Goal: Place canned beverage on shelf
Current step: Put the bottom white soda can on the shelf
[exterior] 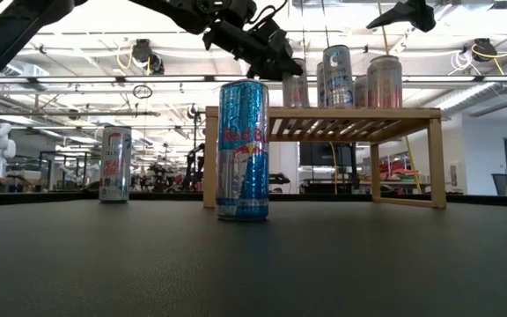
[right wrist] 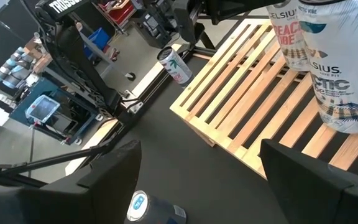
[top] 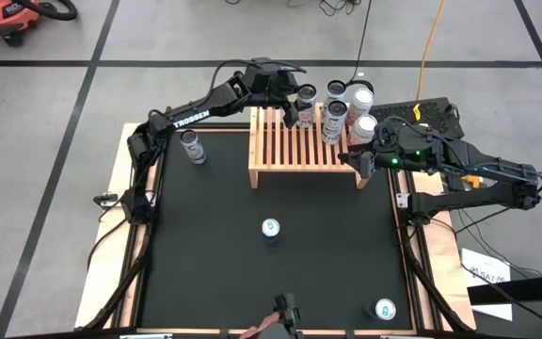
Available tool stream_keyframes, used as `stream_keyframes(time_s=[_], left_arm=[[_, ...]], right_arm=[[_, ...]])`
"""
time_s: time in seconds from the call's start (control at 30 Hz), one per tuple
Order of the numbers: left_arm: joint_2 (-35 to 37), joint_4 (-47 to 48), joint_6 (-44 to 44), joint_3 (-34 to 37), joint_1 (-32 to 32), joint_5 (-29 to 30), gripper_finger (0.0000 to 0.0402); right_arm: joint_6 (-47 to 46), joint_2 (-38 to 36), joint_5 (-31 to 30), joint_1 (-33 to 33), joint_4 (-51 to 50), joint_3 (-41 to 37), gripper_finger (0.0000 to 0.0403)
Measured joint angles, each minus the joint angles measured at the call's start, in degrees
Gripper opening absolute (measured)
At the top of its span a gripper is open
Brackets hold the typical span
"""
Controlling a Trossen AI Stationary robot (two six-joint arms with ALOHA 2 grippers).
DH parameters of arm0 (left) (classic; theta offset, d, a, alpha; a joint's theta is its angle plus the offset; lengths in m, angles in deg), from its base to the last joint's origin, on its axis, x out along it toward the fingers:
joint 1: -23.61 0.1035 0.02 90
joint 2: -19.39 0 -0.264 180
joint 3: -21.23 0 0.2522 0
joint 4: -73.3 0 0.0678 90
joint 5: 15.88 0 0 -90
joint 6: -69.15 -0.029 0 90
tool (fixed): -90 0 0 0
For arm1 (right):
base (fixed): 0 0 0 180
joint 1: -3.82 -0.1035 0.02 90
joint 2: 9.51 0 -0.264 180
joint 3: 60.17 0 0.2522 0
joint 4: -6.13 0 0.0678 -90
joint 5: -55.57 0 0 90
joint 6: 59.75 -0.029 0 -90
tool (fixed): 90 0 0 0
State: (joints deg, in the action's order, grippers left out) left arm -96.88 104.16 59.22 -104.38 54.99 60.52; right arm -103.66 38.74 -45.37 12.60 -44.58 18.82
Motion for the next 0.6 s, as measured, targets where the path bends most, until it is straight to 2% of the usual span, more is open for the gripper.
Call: stream_keyframes(time_s=[0.13,0.43,0.6], left_arm=[[0.0,-0.2,0.1,0.0,0.0,0.2,0.0232],[-0.6,0.9,0.2,0.4,0.0,1.0,0.0316],[-0.1,0.3,0.4,0.4,0.0,3.2,0.0342]], right_arm=[[0.0,0.0,0.0,0.0,0.0,0.0,0.0315],[0.0,0.0,0.0,0.0,0.0,0.0,0.0315],[0.1,0.0,0.0,0.0,0.0,0.0,0.0315]])
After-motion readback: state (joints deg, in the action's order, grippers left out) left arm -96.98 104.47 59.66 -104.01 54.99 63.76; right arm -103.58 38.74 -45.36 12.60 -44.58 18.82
